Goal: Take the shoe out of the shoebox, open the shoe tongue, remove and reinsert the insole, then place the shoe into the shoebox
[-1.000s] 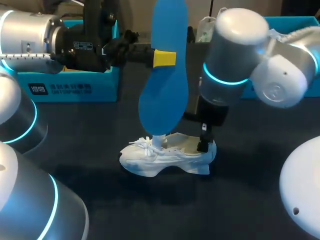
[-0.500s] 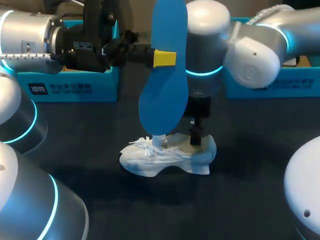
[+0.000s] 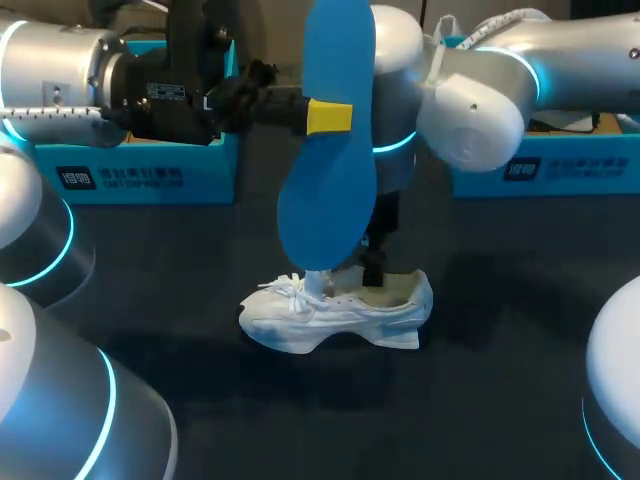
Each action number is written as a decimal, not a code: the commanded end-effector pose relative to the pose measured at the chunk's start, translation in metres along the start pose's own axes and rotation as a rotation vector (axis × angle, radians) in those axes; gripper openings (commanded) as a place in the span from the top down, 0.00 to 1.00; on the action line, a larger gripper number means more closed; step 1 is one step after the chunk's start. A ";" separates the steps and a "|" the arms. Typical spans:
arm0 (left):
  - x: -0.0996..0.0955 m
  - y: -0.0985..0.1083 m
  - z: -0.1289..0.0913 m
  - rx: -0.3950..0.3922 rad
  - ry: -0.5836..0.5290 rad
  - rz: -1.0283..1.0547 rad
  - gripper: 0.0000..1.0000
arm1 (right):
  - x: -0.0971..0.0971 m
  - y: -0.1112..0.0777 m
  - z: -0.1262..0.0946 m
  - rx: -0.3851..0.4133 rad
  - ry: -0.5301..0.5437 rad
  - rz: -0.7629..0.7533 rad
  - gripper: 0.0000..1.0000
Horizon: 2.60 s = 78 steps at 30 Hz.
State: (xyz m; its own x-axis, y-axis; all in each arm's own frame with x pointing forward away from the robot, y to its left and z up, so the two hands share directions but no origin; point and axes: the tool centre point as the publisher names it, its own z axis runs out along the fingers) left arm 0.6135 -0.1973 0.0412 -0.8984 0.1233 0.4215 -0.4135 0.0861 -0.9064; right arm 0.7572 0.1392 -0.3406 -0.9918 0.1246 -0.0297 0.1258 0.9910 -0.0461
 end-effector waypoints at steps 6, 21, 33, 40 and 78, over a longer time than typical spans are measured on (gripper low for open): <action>-0.001 0.000 0.002 0.000 0.001 0.000 1.00 | 0.002 0.004 0.024 -0.025 0.017 -0.002 0.00; -0.001 0.000 0.002 0.000 0.001 0.000 1.00 | -0.001 0.007 0.048 -0.042 0.057 0.000 0.41; -0.001 0.000 0.002 0.000 0.001 0.000 1.00 | 0.002 0.006 0.043 -0.026 0.056 0.000 1.00; -0.001 0.000 0.002 0.000 0.001 0.000 1.00 | 0.005 0.003 0.040 -0.028 0.062 0.011 1.00; -0.001 0.000 0.002 0.000 0.001 0.000 1.00 | 0.066 0.011 -0.017 -0.136 0.069 0.841 1.00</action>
State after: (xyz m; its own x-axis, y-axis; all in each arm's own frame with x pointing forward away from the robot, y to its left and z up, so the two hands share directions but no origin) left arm 0.6135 -0.1973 0.0412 -0.8984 0.1233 0.4215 -0.4135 0.0861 -0.9064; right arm 0.6939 0.1627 -0.3253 -0.6174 0.7846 0.0571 0.7855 0.6111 0.0977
